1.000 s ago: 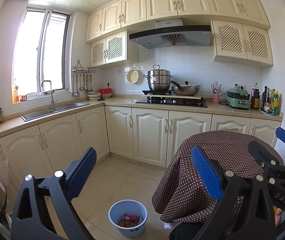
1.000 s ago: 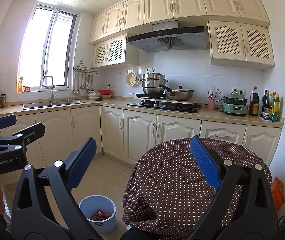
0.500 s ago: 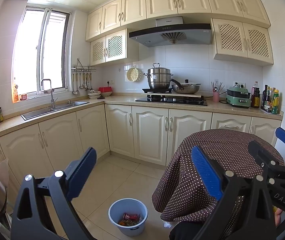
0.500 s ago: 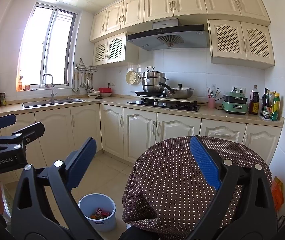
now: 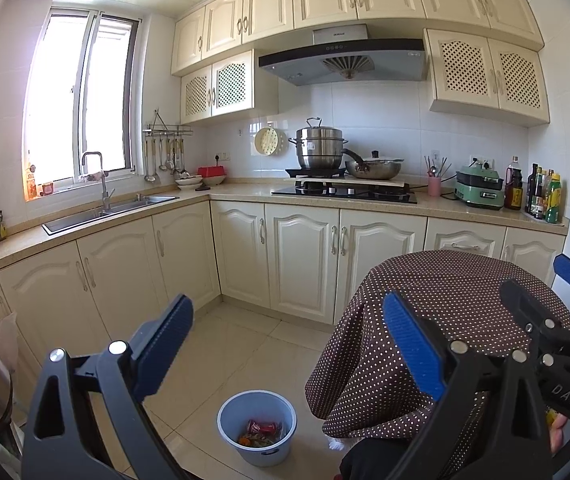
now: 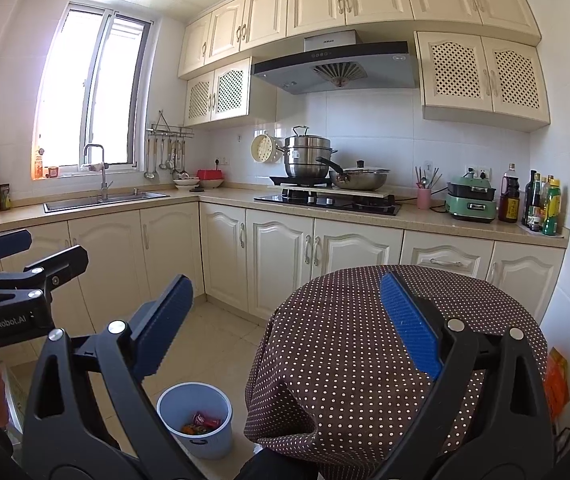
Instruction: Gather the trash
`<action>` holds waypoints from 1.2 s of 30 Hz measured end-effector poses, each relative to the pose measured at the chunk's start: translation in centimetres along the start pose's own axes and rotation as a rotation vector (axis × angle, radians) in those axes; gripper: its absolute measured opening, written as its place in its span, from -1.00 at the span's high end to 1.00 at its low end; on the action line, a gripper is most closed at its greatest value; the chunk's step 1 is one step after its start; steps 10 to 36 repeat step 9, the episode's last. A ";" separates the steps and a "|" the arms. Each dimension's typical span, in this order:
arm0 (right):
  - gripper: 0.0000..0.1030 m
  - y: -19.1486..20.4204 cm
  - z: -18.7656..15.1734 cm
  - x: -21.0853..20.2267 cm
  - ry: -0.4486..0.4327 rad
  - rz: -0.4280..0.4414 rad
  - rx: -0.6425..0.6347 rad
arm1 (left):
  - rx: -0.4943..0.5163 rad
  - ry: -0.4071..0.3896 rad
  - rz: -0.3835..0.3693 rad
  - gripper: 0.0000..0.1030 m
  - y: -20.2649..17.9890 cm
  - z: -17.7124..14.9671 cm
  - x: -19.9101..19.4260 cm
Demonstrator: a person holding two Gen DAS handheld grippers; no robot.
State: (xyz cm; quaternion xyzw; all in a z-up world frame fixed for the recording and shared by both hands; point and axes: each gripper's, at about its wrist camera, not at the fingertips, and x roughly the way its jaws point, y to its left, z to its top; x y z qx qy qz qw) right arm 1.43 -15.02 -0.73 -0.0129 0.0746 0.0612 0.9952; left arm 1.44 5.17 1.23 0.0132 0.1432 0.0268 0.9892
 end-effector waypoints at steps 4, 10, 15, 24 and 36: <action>-0.81 -0.4 -0.5 0.7 0.018 -0.005 0.004 | 0.003 0.024 0.005 -0.83 0.2 -0.5 0.9; -0.81 -1.7 -1.6 2.6 0.065 -0.020 0.009 | 0.014 0.090 0.023 -0.83 -0.1 -1.6 3.6; -0.81 -1.7 -1.6 2.6 0.065 -0.020 0.009 | 0.014 0.090 0.023 -0.83 -0.1 -1.6 3.6; -0.81 -1.7 -1.6 2.6 0.065 -0.020 0.009 | 0.014 0.090 0.023 -0.83 -0.1 -1.6 3.6; -0.81 -1.7 -1.6 2.6 0.065 -0.020 0.009 | 0.014 0.090 0.023 -0.83 -0.1 -1.6 3.6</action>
